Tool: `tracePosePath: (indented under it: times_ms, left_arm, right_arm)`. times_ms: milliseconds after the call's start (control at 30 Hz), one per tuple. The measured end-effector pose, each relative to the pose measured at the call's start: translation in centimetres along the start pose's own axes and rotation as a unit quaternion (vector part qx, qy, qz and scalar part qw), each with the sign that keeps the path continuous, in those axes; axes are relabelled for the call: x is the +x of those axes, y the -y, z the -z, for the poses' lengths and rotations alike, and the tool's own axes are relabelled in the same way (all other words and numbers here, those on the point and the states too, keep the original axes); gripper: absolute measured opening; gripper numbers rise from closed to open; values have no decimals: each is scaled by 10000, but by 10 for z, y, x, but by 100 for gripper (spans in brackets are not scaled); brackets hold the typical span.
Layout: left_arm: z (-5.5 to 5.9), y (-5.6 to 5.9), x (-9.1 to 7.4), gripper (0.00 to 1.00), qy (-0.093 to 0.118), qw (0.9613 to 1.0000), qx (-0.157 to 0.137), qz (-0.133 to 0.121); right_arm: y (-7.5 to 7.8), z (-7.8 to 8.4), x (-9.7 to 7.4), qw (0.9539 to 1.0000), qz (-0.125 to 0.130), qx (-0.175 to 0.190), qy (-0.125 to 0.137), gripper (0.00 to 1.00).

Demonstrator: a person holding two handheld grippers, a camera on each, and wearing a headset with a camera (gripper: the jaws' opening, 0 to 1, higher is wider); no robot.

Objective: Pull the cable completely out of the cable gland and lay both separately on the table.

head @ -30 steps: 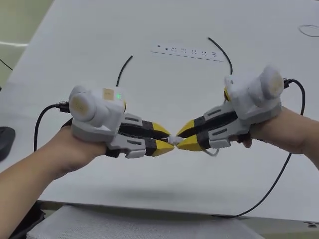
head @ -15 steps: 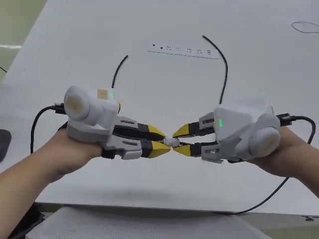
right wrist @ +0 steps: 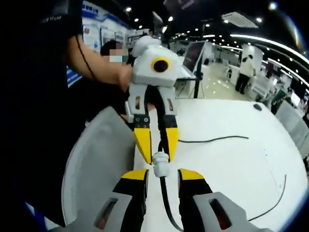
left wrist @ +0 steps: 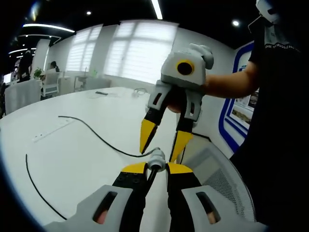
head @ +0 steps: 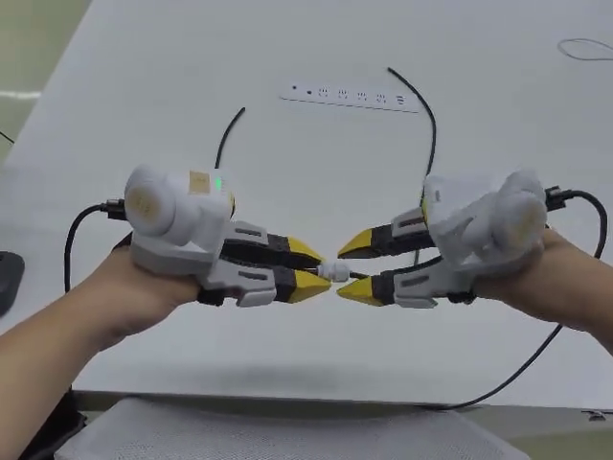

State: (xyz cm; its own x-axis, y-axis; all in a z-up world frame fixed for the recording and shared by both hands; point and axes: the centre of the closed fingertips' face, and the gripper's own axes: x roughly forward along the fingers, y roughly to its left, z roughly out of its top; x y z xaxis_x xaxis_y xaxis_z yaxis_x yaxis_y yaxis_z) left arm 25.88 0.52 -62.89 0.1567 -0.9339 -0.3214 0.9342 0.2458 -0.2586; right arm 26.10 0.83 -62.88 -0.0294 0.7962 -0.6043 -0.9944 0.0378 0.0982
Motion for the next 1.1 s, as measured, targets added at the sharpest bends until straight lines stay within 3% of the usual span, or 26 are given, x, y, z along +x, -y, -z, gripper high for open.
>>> tracePosePath:
  times_ms: [67,100,167,267,300,333,367,400,467,700,933,1100]
  left_arm:
    - [0,1,-1,15,10,10000,59,11]
    - [-1,1,-1,15,14,9999,112,14]
    - [-3,3,-2,15,33,9999,151,41]
    - [-4,4,-2,15,43,9997,219,55]
    - [-5,5,-2,15,49,9997,249,64]
    - [-5,5,-2,15,51,9996,255,65]
    - [-7,5,-2,15,58,9996,254,70]
    - [-8,6,-2,15,63,9996,279,85]
    - [-8,7,-2,15,44,9994,334,98]
    - [-7,6,-1,15,11,9991,391,134]
    - [-7,8,1,15,-19,9989,421,187]
    - [-7,8,2,15,-10,9990,411,184]
  right_arm:
    - [-1,-8,-6,9966,-370,643,352,17]
    - [-4,-13,-10,9902,-622,1138,514,18]
    - [-6,-16,-14,9822,-1012,1407,728,18]
    - [-6,-12,-15,9707,-1338,1854,741,15]
    - [-6,-10,-14,9679,-1419,1939,736,15]
    - [-5,-10,-14,9680,-1420,1920,772,15]
    - [-9,-10,-13,9632,-1560,2043,782,16]
    - [-9,-9,-12,9613,-1578,2116,793,18]
    - [-5,-7,-9,9615,-1536,2120,835,17]
    - [-15,-10,-7,9468,-1913,2407,952,16]
    - [-19,-5,-5,9455,-2034,2407,815,10]
    - [-18,-5,-5,9440,-2017,2468,857,9]
